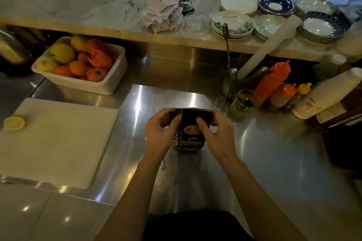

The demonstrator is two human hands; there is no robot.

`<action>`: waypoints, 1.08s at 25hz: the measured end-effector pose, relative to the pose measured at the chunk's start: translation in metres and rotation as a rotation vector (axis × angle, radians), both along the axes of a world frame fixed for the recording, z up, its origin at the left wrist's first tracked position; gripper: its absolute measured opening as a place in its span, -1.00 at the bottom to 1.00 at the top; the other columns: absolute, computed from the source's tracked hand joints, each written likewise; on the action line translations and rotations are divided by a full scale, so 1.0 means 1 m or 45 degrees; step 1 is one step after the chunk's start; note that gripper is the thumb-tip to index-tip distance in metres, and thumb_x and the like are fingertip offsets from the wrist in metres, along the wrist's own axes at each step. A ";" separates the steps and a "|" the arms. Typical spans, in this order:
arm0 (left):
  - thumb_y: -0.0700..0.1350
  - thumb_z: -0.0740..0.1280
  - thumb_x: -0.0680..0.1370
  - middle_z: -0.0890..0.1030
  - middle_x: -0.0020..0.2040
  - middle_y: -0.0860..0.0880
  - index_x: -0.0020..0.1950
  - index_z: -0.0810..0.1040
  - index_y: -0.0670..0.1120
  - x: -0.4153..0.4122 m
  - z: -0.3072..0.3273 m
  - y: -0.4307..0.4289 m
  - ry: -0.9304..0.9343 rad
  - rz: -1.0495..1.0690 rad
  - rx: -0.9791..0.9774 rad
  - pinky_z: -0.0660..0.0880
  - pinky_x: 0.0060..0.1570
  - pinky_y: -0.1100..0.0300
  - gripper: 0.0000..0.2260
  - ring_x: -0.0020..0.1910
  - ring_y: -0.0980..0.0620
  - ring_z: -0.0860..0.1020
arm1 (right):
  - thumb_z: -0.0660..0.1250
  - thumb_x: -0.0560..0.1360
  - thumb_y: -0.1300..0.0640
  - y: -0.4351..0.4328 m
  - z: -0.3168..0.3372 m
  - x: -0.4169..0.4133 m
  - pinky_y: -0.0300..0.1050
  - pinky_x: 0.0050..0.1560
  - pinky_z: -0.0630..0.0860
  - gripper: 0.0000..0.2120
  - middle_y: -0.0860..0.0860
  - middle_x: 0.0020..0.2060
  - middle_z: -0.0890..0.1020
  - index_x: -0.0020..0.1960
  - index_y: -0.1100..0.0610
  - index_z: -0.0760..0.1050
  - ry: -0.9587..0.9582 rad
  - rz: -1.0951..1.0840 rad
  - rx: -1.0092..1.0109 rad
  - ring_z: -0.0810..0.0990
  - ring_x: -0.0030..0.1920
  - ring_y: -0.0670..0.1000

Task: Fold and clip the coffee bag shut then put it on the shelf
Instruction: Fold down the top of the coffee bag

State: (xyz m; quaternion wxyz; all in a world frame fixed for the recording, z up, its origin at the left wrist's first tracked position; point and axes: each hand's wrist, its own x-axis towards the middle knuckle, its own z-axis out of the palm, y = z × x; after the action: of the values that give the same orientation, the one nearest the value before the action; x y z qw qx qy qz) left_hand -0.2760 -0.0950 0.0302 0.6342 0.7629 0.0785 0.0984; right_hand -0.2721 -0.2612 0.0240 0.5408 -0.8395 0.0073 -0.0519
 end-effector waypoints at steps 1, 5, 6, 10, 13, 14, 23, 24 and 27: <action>-0.20 0.39 0.52 0.70 -0.07 -0.09 0.03 0.62 -0.15 0.001 0.001 -0.001 -0.023 -0.006 0.032 0.62 -0.04 0.18 -0.89 -0.05 0.03 0.68 | 0.35 0.52 -0.01 0.003 0.004 0.001 -0.31 -0.11 0.56 -0.86 -0.20 -0.13 0.61 0.02 0.01 0.48 -0.016 0.013 0.053 0.61 -0.06 -0.21; -0.15 0.34 0.57 0.64 -0.16 -0.03 -0.03 0.56 -0.15 0.005 0.007 0.000 -0.053 0.001 0.149 0.54 -0.21 0.36 -0.93 -0.15 0.15 0.64 | 0.32 0.55 0.10 0.018 0.013 0.002 -0.53 -0.06 0.44 -0.87 -0.33 -0.12 0.53 0.09 0.04 0.53 -0.122 0.019 0.018 0.52 -0.06 -0.42; -0.14 0.34 0.57 0.63 -0.18 0.01 -0.04 0.55 -0.14 0.004 0.007 0.000 -0.047 0.010 0.168 0.51 -0.24 0.40 -0.93 -0.17 0.19 0.62 | 0.31 0.55 0.12 0.022 0.014 0.000 -0.55 -0.07 0.42 -0.89 -0.31 -0.13 0.53 0.07 0.06 0.54 -0.110 0.004 0.028 0.52 -0.07 -0.42; -0.10 0.39 0.53 0.64 -0.18 0.10 -0.04 0.59 -0.05 0.000 0.004 0.005 -0.037 -0.051 0.177 0.53 -0.21 0.41 -0.95 -0.16 0.27 0.63 | 0.31 0.55 0.17 0.029 0.015 -0.003 -0.50 -0.17 0.44 -0.92 -0.28 -0.25 0.52 -0.09 0.02 0.52 -0.146 -0.092 0.074 0.54 -0.16 -0.38; -0.10 0.47 0.46 0.67 -0.20 0.08 -0.06 0.64 -0.02 0.001 0.006 0.009 -0.007 -0.151 0.144 0.58 -0.19 0.34 -0.91 -0.18 0.20 0.67 | 0.34 0.53 0.17 0.029 0.015 0.005 -0.23 -0.18 0.56 -0.91 -0.16 -0.28 0.60 -0.15 0.03 0.55 -0.135 -0.150 0.134 0.61 -0.20 -0.15; -0.11 0.47 0.45 0.68 -0.22 0.06 -0.08 0.65 -0.02 0.002 0.007 0.010 -0.014 -0.162 0.143 0.60 -0.20 0.31 -0.93 -0.21 0.17 0.67 | 0.35 0.52 0.17 0.028 0.015 0.007 -0.14 -0.17 0.59 -0.92 -0.09 -0.28 0.62 -0.15 0.05 0.56 -0.126 -0.147 0.137 0.63 -0.20 -0.08; -0.19 0.27 0.60 0.71 -0.19 -0.10 0.01 0.66 -0.19 0.012 0.014 0.037 0.010 -0.601 0.429 0.53 -0.12 0.17 -0.83 -0.18 0.06 0.64 | 0.30 0.54 0.24 0.001 0.016 0.010 -0.35 -0.20 0.51 -0.90 -0.18 -0.27 0.58 -0.07 0.14 0.58 -0.049 0.140 -0.073 0.58 -0.20 -0.19; -0.20 0.30 0.59 0.72 -0.20 -0.02 0.02 0.68 -0.15 0.012 0.015 0.038 -0.001 -0.591 0.401 0.55 -0.12 0.20 -0.84 -0.18 0.10 0.65 | 0.29 0.54 0.25 -0.001 0.018 0.011 -0.29 -0.18 0.54 -0.90 -0.14 -0.26 0.59 -0.06 0.15 0.59 -0.041 0.163 -0.072 0.59 -0.19 -0.16; -0.23 0.37 0.53 0.70 -0.24 0.21 0.05 0.68 -0.02 0.012 0.016 0.042 -0.022 -0.505 0.289 0.57 -0.08 0.31 -0.83 -0.16 0.20 0.67 | 0.35 0.50 0.26 -0.003 0.021 0.010 -0.19 -0.14 0.61 -0.92 -0.07 -0.25 0.63 -0.07 0.18 0.63 -0.084 0.146 -0.085 0.62 -0.19 -0.13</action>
State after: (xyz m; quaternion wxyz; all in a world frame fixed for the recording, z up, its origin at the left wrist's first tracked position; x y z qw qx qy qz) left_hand -0.2640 -0.0527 0.0457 0.5518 0.8290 -0.0899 -0.0135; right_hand -0.2616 -0.2641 0.0449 0.5146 -0.8539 -0.0603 -0.0488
